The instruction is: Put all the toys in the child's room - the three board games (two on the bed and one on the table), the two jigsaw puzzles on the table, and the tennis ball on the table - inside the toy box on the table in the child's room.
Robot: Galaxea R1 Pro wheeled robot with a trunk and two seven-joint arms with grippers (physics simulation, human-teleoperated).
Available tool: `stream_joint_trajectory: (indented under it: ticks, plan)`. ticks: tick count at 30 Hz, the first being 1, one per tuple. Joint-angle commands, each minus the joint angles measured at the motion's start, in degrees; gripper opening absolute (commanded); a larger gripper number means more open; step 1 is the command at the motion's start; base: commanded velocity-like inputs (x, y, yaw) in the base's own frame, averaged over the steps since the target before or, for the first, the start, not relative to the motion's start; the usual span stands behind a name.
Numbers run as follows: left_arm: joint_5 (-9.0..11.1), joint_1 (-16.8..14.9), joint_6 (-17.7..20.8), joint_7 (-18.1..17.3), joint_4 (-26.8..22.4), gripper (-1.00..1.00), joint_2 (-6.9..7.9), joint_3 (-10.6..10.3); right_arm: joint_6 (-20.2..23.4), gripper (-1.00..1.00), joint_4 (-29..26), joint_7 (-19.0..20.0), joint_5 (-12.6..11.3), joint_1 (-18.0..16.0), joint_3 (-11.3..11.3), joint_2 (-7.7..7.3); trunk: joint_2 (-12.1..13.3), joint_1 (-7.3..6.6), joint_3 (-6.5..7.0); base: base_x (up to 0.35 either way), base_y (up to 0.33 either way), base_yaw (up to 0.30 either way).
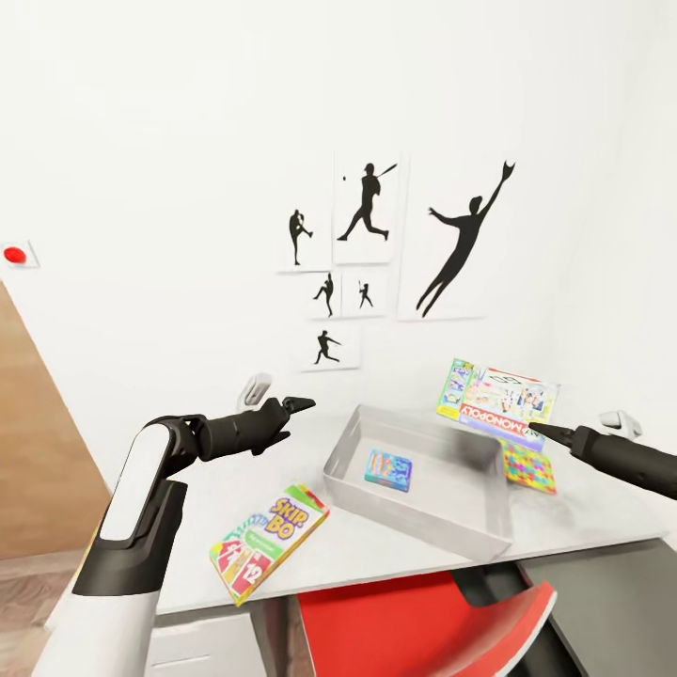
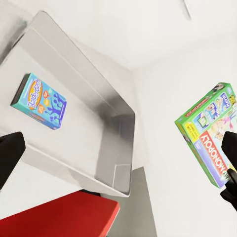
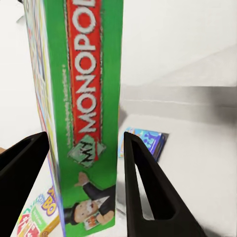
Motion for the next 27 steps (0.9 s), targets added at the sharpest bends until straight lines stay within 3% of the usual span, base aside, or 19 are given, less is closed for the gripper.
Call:
stream_joint_trajectory:
  ticks: [1, 15, 27]
  plan:
    - [0.55, -0.06, 0.09, 0.59, -0.04, 1.0, -0.02, 0.03, 0.27, -1.0, 0.0, 0.57, 0.26, -0.08, -0.07, -0.01, -0.14, 0.06, -0.13, 0.161, 0.0, 0.0]
    - [0.67, -0.05, 0.09, 0.56, -0.04, 1.0, -0.01, 0.04, 0.27, -1.0, 0.01, 0.55, 0.28, -0.08, -0.05, -0.02, -0.14, 0.06, -0.13, 0.061, -0.011, 0.0]
    - [0.67, -0.05, 0.09, 0.55, -0.04, 1.0, -0.02, 0.04, 0.27, -1.0, -0.51, 0.58, 0.34, 0.2, -0.05, -0.01, -0.14, 0.06, -0.13, 0.092, -0.163, 0.0]
